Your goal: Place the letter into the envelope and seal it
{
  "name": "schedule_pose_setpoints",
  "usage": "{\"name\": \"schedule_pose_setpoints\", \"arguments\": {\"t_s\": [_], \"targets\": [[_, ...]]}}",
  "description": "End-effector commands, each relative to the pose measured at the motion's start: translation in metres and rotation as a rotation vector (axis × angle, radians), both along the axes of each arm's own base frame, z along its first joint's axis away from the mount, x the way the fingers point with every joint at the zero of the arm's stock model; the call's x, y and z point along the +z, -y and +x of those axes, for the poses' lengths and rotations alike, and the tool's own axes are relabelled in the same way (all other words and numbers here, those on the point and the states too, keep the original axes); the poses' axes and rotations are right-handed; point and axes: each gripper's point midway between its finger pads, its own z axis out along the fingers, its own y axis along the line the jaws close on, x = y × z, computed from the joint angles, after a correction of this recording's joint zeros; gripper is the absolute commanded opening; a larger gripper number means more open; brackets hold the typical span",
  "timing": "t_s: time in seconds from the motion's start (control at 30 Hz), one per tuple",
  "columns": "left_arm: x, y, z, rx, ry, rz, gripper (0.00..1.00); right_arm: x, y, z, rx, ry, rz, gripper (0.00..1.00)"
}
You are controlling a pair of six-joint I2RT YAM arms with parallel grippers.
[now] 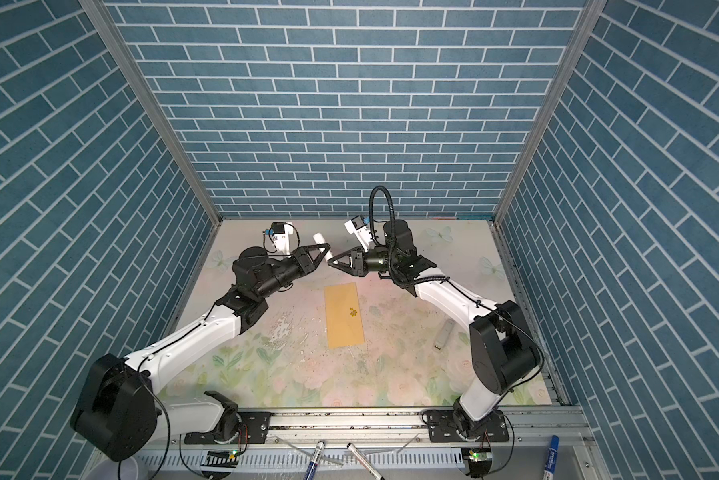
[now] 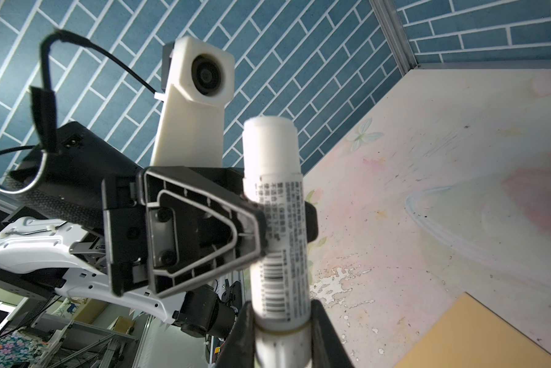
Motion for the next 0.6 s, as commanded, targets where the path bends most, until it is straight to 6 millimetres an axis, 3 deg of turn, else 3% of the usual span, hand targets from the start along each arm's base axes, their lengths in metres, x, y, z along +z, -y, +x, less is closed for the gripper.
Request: {"name": "schedule_pose_setpoints", "arguments": {"t_s": [0.0,0.3,0.57], "targets": [[0.019,0.001,0.001,-0.006,0.065,-0.021,0.0,-0.002,0.009,0.01,-0.109,0.027,-0.063,0.0],[0.012,0.0,0.003,0.006,0.058,0.003,0.0,0.003,0.03,0.027,-0.361,0.219,-0.273,0.0],[0.007,0.001,0.007,0.008,0.048,0.004,0.0,0.007,0.025,0.034,-0.538,0.468,-0.554,0.0]]}}
